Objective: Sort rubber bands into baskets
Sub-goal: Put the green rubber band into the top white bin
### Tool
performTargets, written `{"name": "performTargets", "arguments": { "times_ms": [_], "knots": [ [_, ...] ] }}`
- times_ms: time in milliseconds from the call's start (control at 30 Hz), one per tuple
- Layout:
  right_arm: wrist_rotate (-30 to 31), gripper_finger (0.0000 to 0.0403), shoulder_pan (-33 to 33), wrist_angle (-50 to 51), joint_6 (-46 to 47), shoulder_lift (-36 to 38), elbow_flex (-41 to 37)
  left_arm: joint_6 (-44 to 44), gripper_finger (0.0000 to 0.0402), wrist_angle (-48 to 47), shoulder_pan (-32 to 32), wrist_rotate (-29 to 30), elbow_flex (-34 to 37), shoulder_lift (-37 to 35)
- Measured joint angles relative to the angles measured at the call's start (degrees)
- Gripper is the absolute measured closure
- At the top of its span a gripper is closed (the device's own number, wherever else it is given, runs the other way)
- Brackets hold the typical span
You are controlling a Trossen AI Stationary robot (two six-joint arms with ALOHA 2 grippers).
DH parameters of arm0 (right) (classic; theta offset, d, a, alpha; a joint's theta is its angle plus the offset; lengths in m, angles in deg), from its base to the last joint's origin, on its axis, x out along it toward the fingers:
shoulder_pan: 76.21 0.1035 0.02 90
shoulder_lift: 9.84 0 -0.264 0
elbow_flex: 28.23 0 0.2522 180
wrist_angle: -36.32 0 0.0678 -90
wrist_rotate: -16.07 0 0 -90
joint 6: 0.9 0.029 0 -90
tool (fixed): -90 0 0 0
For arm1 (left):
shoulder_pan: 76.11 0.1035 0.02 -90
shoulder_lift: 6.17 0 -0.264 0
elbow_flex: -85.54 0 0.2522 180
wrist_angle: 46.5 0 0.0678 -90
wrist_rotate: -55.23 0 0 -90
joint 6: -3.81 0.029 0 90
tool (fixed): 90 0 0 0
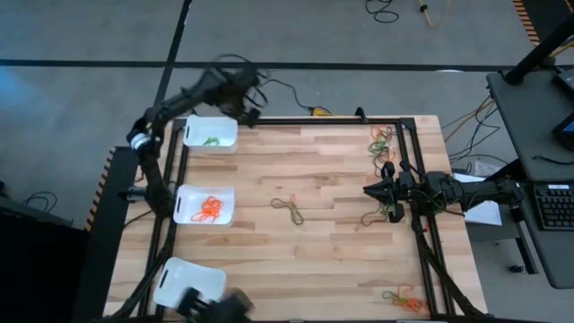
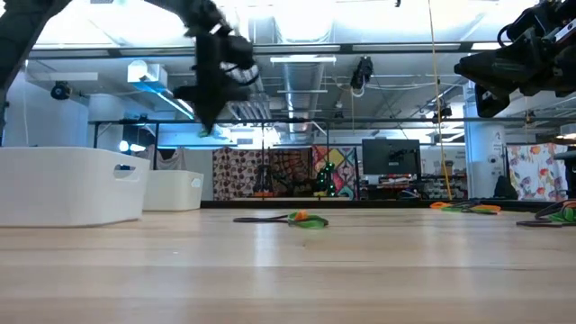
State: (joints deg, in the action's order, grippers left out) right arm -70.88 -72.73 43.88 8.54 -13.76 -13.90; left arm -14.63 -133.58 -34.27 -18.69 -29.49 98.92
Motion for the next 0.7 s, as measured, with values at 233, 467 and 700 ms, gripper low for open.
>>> {"name": "performTargets", "arguments": {
  "times_ms": [233, 467, 700],
  "knots": [
    [0.0, 0.0369, 0.0, 0.0, 0.0, 0.0, 0.0, 1.1, 0.0401, 0.4, 12.3, 0.0, 7.8, -1.0],
    [0.0, 0.0369, 0.0, 0.0, 0.0, 0.0, 0.0, 2.5, 0.0402, 10.5, 15.5, -6.5, 19.5, -1.0],
    [0.0, 0.0369, 0.0, 0.0, 0.0, 0.0, 0.0, 5.9, 0.0402, 15.5, 15.7, -4.4, 26.5, -1.0]
  ]
}}
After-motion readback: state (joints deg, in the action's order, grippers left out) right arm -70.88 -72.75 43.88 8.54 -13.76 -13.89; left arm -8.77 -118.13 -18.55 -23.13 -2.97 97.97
